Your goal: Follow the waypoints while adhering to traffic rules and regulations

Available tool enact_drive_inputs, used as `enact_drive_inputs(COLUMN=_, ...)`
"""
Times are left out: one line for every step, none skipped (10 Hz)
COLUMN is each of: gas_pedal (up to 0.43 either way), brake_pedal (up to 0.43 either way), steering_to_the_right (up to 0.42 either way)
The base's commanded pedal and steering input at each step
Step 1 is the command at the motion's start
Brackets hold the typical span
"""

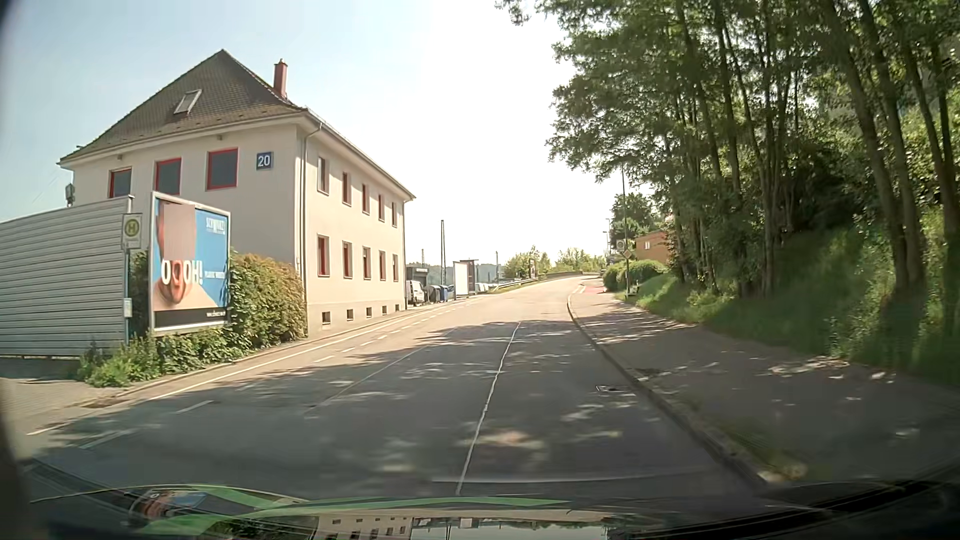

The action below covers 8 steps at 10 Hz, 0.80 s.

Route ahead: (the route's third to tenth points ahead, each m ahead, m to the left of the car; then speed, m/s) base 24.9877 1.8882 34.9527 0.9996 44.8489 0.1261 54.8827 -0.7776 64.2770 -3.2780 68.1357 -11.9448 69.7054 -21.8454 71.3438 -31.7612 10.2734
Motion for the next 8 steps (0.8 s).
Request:
enact_drive_inputs(gas_pedal=0.000, brake_pedal=0.000, steering_to_the_right=-0.006)
enact_drive_inputs(gas_pedal=0.000, brake_pedal=0.000, steering_to_the_right=-0.005)
enact_drive_inputs(gas_pedal=0.000, brake_pedal=0.000, steering_to_the_right=-0.005)
enact_drive_inputs(gas_pedal=0.000, brake_pedal=0.000, steering_to_the_right=-0.005)
enact_drive_inputs(gas_pedal=0.000, brake_pedal=0.000, steering_to_the_right=-0.005)
enact_drive_inputs(gas_pedal=0.000, brake_pedal=0.000, steering_to_the_right=-0.004)
enact_drive_inputs(gas_pedal=0.000, brake_pedal=0.000, steering_to_the_right=-0.005)
enact_drive_inputs(gas_pedal=0.000, brake_pedal=0.000, steering_to_the_right=-0.003)
